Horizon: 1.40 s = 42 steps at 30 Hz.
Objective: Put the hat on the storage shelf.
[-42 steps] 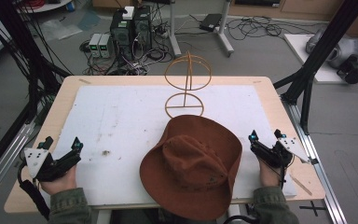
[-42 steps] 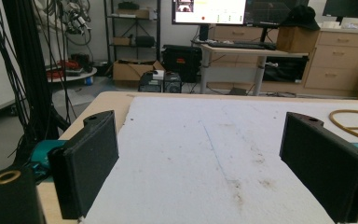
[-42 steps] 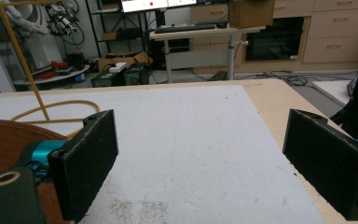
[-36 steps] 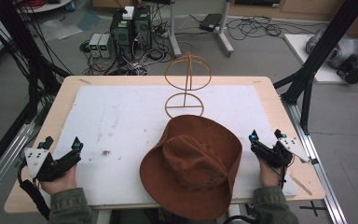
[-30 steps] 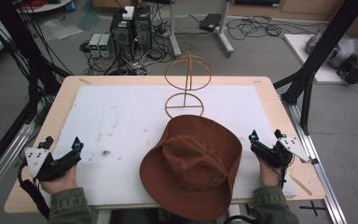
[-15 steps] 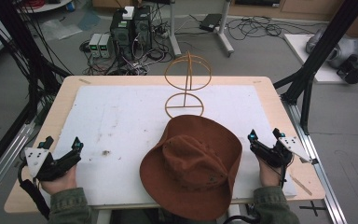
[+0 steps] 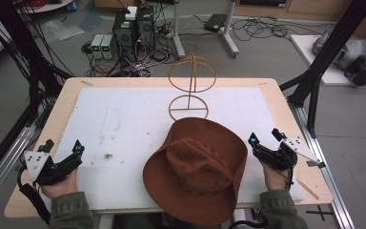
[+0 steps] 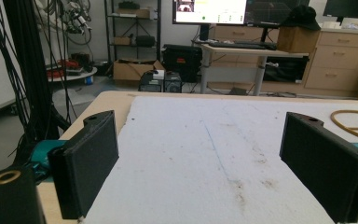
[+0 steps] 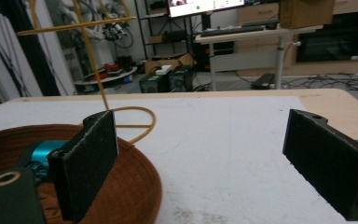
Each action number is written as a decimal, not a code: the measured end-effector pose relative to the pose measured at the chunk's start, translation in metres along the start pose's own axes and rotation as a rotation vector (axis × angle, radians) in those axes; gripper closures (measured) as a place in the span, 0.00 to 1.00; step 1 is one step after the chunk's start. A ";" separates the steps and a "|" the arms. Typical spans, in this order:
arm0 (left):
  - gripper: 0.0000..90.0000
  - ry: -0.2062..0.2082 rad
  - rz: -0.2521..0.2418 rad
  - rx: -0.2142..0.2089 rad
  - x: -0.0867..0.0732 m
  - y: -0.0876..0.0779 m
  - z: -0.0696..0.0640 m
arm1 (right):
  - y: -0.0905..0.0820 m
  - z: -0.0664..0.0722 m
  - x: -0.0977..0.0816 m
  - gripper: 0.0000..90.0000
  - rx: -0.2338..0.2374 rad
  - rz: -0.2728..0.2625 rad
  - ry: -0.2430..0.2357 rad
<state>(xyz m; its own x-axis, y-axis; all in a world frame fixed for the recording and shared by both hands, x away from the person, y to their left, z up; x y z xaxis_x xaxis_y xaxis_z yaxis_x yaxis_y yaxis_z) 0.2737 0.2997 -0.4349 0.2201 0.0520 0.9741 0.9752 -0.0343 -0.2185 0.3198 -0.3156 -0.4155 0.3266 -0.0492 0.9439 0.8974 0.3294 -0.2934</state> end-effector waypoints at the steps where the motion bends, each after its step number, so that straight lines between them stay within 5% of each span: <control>1: 0.13 -0.001 -0.001 0.001 0.000 0.000 0.000 | 0.000 0.002 0.001 0.11 0.018 0.002 -0.005; 8: 0.13 -0.004 -0.002 0.001 0.000 0.000 0.001 | 0.001 0.020 0.003 0.10 0.131 0.034 -0.084; 16: 0.13 -0.012 -0.005 0.002 0.000 -0.001 0.003 | -0.001 0.034 0.005 0.10 0.220 0.054 -0.118; 27: 0.13 -0.020 -0.005 0.002 0.000 -0.001 0.005 | -0.001 0.057 0.001 0.10 0.418 0.137 -0.206; 42: 0.13 -0.029 -0.007 0.005 0.000 0.000 0.006 | -0.003 0.081 -0.010 0.10 0.588 0.248 -0.336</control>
<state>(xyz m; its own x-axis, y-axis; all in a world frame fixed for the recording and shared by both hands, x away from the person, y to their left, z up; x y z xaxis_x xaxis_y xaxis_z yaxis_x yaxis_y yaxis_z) 0.2735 0.3059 -0.4351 0.2140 0.0812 0.9734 0.9768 -0.0288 -0.2124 0.2900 -0.2393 -0.4122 0.3062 0.3546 0.8835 0.4698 0.7509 -0.4642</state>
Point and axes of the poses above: each handheld gripper's, and its own axes: y roughly forward along the jaws, x roughly out of its top, z roughly to its left, the point moved 3 cm from there along y, roughly forward along the jaws, and after that the axes turned 10 degrees about z, right-handed, at the moved point
